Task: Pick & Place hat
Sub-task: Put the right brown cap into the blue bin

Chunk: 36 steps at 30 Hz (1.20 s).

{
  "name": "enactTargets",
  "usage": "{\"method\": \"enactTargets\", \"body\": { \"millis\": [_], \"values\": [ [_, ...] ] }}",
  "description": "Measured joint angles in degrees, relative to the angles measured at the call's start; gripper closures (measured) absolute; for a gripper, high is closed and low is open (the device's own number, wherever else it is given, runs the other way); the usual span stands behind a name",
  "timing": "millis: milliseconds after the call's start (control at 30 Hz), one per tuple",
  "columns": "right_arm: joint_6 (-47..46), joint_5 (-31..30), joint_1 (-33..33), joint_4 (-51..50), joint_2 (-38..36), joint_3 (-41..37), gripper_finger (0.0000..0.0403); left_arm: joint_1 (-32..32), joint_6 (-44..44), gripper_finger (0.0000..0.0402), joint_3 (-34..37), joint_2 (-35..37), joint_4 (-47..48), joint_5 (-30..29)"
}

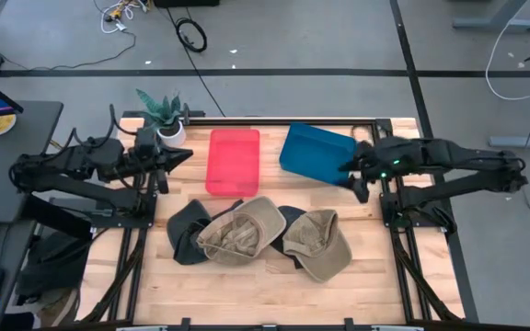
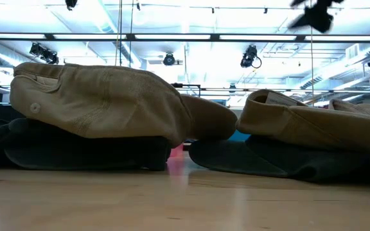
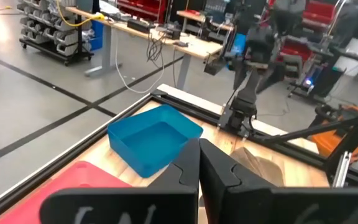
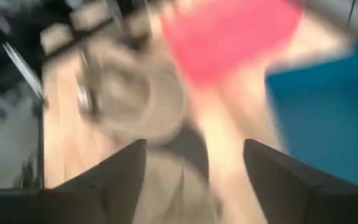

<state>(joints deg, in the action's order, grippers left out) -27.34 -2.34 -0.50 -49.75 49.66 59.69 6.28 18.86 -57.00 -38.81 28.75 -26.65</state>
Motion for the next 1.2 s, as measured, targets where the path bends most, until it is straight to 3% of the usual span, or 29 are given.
{"method": "enactTargets", "body": {
  "millis": [233, 467, 733, 900, 1000, 1167, 1200],
  "values": [
    [-20.6, 10.35, 2.68, -6.95, 3.41, -6.0, 0.0097, 0.0, -1.3, 0.0399, -0.45, -0.71, 1.64, -0.01],
    [-37.11, 17.81, 9.04, 6.07, 4.47, -19.3, 0.0123, 0.0, -2.15, 0.0399, -0.45, -0.7, 2.68, -0.22],
    [-51.83, 18.03, 14.72, 22.98, 4.57, -31.86, 0.0149, 0.0, -2.15, 0.0399, -0.45, -0.68, 2.84, -0.24],
    [-57.94, 16.36, 16.02, 28.44, 4.61, -36.49, 0.0168, 0.0, -2.15, 0.0399, -0.45, -0.68, 2.84, -0.26],
    [-57.78, 16.78, 16.71, 30.55, 4.61, -36.53, 0.0212, 0.0, -2.15, 0.0399, -0.45, -0.68, 2.84, -0.26],
    [-55.75, 17.39, 17.74, 30.24, 4.6, -33.64, 0.0366, 0.0, -4.21, 0.0399, -0.45, -0.68, 2.84, -0.28],
    [-55.56, 17.4, 17.89, 29.91, 4.62, -33.07, 0.0382, 0.0, -4.67, 0.0399, -0.45, -0.68, 2.84, -0.28]
  ]
}}
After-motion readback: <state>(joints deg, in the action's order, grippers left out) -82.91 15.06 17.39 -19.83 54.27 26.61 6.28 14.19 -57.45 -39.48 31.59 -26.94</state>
